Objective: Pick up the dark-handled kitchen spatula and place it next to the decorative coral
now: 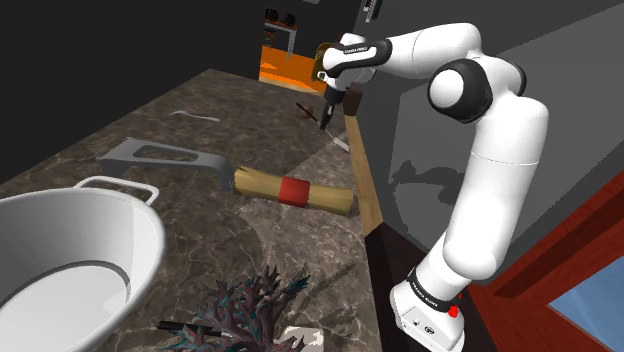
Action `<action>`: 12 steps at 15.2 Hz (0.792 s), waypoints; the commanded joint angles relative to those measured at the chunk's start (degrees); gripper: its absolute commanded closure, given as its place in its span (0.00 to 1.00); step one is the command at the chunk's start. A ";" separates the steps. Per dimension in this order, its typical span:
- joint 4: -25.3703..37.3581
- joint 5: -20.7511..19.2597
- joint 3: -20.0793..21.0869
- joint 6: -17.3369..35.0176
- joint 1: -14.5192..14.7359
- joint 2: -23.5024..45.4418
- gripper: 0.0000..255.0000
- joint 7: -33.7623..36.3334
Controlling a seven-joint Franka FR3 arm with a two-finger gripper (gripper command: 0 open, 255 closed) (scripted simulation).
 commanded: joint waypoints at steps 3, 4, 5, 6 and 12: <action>2.21 -0.44 -0.15 -2.87 0.01 -0.71 1.00 0.43; 2.79 -0.52 -0.19 -3.58 0.00 -0.85 1.00 0.52; 3.39 -0.60 -0.22 -4.29 -0.01 -0.97 1.00 0.61; 4.01 -0.68 -0.25 -5.01 -0.03 -1.09 1.00 0.69; 8.09 -1.00 -0.41 -9.44 -0.20 -1.49 1.00 1.14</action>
